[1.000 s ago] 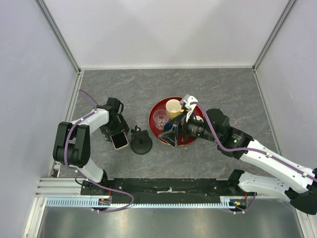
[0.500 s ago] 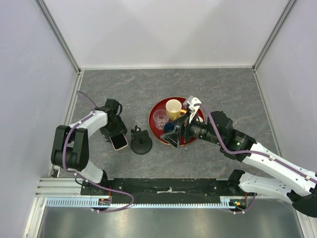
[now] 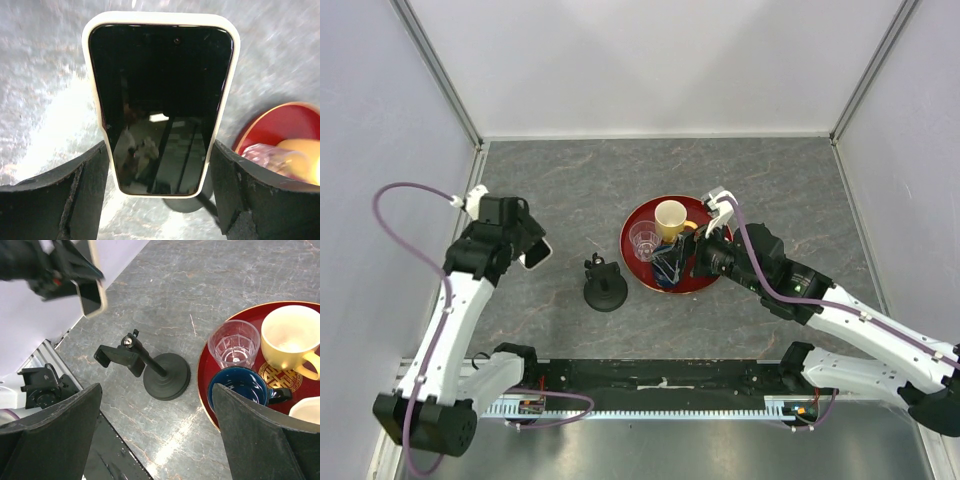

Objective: Place the phone on the phone stand

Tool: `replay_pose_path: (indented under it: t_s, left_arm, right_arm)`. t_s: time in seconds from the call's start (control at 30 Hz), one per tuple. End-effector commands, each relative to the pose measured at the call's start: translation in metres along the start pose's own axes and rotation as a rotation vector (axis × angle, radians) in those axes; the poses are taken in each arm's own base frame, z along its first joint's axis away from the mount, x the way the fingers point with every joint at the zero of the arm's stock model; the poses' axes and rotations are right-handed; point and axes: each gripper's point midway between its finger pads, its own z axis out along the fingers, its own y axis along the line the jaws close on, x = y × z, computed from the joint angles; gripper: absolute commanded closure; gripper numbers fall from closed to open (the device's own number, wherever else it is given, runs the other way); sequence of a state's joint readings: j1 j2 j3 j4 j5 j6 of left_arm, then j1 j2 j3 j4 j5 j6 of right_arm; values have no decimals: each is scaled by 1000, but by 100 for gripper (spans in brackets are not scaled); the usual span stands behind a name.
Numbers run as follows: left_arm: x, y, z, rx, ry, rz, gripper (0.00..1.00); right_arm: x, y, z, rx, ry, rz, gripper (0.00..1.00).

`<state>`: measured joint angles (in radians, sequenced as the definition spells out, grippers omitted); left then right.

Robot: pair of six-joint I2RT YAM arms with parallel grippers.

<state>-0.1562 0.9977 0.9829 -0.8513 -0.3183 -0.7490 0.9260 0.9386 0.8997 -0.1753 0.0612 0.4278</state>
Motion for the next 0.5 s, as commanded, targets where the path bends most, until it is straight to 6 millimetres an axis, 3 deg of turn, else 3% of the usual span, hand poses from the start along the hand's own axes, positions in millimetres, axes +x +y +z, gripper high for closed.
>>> replay_pose_path:
  t_s: [0.0, 0.1, 0.2, 0.33, 0.47]
  left_arm:
    - [-78, -9, -59, 72, -294, -143, 98]
    - [-109, -35, -103, 270, -411, -122, 98]
    - [-114, -81, -140, 568, -438, -19, 98]
    - [-84, -142, -175, 899, -302, 167, 98]
    - [-50, -176, -203, 1065, -286, 345, 98]
  right_arm:
    - [-14, 3, 2, 10, -31, 23, 2]
    - [-13, 2, -1, 12, -27, 18, 2]
    - [-18, -2, -6, 37, -53, 30, 2]
    - [-28, -8, -9, 84, -93, 65, 2]
    - [-38, -8, -15, 103, -121, 109, 2]
